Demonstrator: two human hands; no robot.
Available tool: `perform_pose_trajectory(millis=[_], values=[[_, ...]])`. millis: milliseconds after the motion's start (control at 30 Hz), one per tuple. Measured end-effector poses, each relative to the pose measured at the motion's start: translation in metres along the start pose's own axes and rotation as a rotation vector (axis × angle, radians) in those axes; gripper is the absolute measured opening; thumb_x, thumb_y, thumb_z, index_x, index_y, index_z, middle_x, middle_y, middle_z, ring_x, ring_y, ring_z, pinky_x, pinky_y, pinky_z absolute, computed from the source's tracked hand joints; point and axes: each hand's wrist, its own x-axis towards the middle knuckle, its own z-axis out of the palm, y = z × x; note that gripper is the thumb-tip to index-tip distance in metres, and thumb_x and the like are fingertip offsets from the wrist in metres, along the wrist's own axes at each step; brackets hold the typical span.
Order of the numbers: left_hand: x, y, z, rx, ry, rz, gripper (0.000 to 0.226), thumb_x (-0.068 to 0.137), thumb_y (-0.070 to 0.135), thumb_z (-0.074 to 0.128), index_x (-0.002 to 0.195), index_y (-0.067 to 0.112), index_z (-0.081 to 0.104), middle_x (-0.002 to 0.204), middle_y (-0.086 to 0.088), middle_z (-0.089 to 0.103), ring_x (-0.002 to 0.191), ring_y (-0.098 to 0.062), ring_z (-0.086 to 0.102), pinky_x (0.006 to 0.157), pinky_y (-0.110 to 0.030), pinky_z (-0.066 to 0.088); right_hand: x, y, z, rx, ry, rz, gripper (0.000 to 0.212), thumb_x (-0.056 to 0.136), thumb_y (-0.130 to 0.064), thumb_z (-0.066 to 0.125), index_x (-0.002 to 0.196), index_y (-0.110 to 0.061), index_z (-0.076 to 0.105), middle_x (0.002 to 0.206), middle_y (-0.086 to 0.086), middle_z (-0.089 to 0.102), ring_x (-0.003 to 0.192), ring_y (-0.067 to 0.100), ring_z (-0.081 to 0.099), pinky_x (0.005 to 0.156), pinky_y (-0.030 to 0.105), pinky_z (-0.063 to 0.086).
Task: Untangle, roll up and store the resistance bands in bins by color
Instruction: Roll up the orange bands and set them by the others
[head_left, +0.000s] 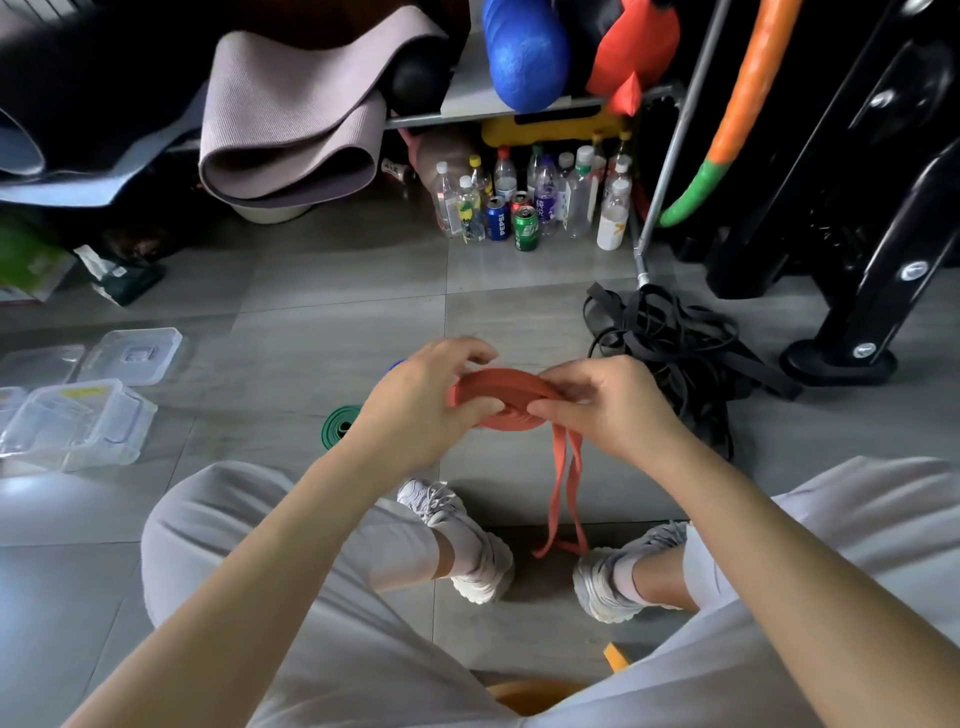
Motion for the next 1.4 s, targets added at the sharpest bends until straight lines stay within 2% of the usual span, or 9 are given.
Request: perform_pose_trajectory(millis=[67,133,333,467,600,733,1033,1267,1400], values=[[0.003,0.009,-0.001,0.210,-0.073,0.068,0.038,0.084,0.029,0.066,0.121,0.030,0.057,0.112,0.015,0.063,0.103,-0.008,0.057,0.084,-0.025,0.042,0.000,-0.003,0.003,-0.078,-0.012,-0.024,0.026,0.074,-0.013,0.078,0.093,-0.030,0.074,0.082,-0.013,0.073,0.075,-0.006,0.065,0.079,0.017,0.051],[0.008,0.015,-0.001,0.341,-0.103,0.061,0.028,0.087,0.031,0.061,0.114,0.034,0.060,0.105,0.014,0.066,0.101,-0.015,0.057,0.075,-0.026,0.040,0.001,-0.006,0.004,-0.110,0.002,-0.057,0.027,0.073,-0.013,0.077,0.091,-0.033,0.073,0.083,-0.011,0.073,0.078,-0.003,0.065,0.080,0.020,0.051],[0.013,0.013,-0.008,0.214,-0.119,-0.079,0.020,0.082,0.030,0.067,0.101,0.034,0.067,0.066,0.022,0.051,0.085,-0.017,0.059,0.070,-0.027,0.043,-0.001,0.006,0.000,-0.042,-0.031,-0.085,0.020,0.087,-0.022,0.066,0.097,-0.039,0.068,0.089,-0.002,0.075,0.083,0.008,0.070,0.081,0.040,0.055],[0.016,0.013,-0.013,0.264,-0.091,-0.069,0.020,0.082,0.033,0.066,0.102,0.037,0.066,0.094,0.013,0.066,0.095,-0.016,0.058,0.077,-0.030,0.047,-0.003,0.007,0.000,-0.157,0.040,-0.149,0.019,0.088,-0.020,0.063,0.104,-0.023,0.073,0.088,-0.005,0.075,0.081,0.007,0.070,0.079,0.037,0.055],[0.023,0.015,-0.033,0.260,-0.055,-0.066,0.019,0.081,0.032,0.068,0.100,0.035,0.068,0.095,0.011,0.067,0.093,-0.017,0.059,0.078,-0.032,0.049,0.003,0.000,-0.007,-0.380,0.148,-0.231,0.018,0.086,-0.028,0.057,0.094,-0.023,0.072,0.068,-0.010,0.066,0.064,0.010,0.061,0.062,0.026,0.049],[0.029,0.020,-0.067,0.203,0.058,-0.025,0.017,0.078,0.026,0.072,0.095,0.030,0.071,0.086,0.008,0.070,0.081,-0.019,0.064,0.078,-0.037,0.051,0.018,0.020,-0.016,-0.594,0.008,0.041,0.014,0.088,-0.027,0.056,0.087,-0.020,0.067,0.073,-0.004,0.064,0.069,0.018,0.058,0.061,0.029,0.044],[0.039,-0.002,-0.135,0.048,0.297,-0.060,0.020,0.077,0.014,0.073,0.094,0.024,0.071,0.083,0.001,0.072,0.075,-0.010,0.068,0.081,-0.035,0.054,0.003,0.106,-0.014,-0.625,-0.312,0.460,0.020,0.075,-0.031,0.072,0.066,-0.028,0.055,0.070,-0.006,0.064,0.072,0.013,0.062,0.066,0.027,0.047],[0.055,-0.047,-0.122,0.117,0.287,-0.190,0.017,0.076,0.017,0.074,0.093,0.017,0.074,0.082,-0.003,0.072,0.079,-0.026,0.068,0.080,-0.041,0.054,-0.005,0.126,-0.010,-0.525,-0.309,0.513,0.018,0.074,-0.014,0.073,0.070,-0.023,0.058,0.071,-0.006,0.066,0.069,0.014,0.064,0.058,0.024,0.050],[0.060,-0.057,-0.113,0.102,0.292,-0.222,0.019,0.075,0.018,0.075,0.094,0.017,0.074,0.082,-0.005,0.072,0.076,-0.025,0.067,0.078,-0.040,0.054,-0.003,0.128,-0.017,-0.516,-0.018,0.570,0.012,0.081,-0.017,0.066,0.077,-0.010,0.056,0.071,0.008,0.069,0.066,0.025,0.068,0.057,0.037,0.057]])
